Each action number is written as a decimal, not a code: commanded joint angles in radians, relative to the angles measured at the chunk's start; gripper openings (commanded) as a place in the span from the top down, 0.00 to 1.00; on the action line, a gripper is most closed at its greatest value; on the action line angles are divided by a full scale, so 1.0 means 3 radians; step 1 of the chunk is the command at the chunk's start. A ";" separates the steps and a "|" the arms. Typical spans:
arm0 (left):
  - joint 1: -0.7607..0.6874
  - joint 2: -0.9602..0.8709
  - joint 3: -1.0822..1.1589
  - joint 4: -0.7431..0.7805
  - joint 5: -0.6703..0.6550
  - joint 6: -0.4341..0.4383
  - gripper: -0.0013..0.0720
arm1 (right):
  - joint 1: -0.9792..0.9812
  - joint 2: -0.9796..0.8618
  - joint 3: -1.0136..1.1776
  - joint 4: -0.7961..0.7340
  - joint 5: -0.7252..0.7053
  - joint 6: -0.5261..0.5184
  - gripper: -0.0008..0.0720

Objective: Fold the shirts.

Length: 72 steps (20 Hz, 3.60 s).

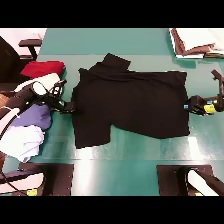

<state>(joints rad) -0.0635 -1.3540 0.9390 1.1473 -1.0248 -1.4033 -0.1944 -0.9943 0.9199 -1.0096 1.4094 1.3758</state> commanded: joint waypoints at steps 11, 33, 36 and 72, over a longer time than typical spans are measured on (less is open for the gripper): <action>-0.0015 0.0263 0.0215 -0.0014 -0.0083 -0.0008 0.95 | -0.0753 0.0384 -0.1832 0.0032 -0.0793 0.0223 0.30; -0.0008 0.1954 0.3754 0.0005 -0.0130 -0.0135 0.95 | 0.0034 0.0449 0.3604 -0.0515 0.0565 0.0343 0.97; -0.0008 0.1954 0.3989 0.0005 -0.0038 -0.0135 0.95 | 0.0034 0.0207 0.4412 -0.0655 0.0923 0.0477 0.97; -0.0008 -0.0912 0.1579 0.0469 -0.0308 -0.0308 0.24 | 0.0547 -0.2080 0.1797 -0.0526 -0.0352 0.0184 0.44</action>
<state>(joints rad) -0.0654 -1.6283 1.4448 1.2835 -1.1007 -1.4704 -0.0235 -1.6489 1.5414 -1.2263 1.3674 1.4311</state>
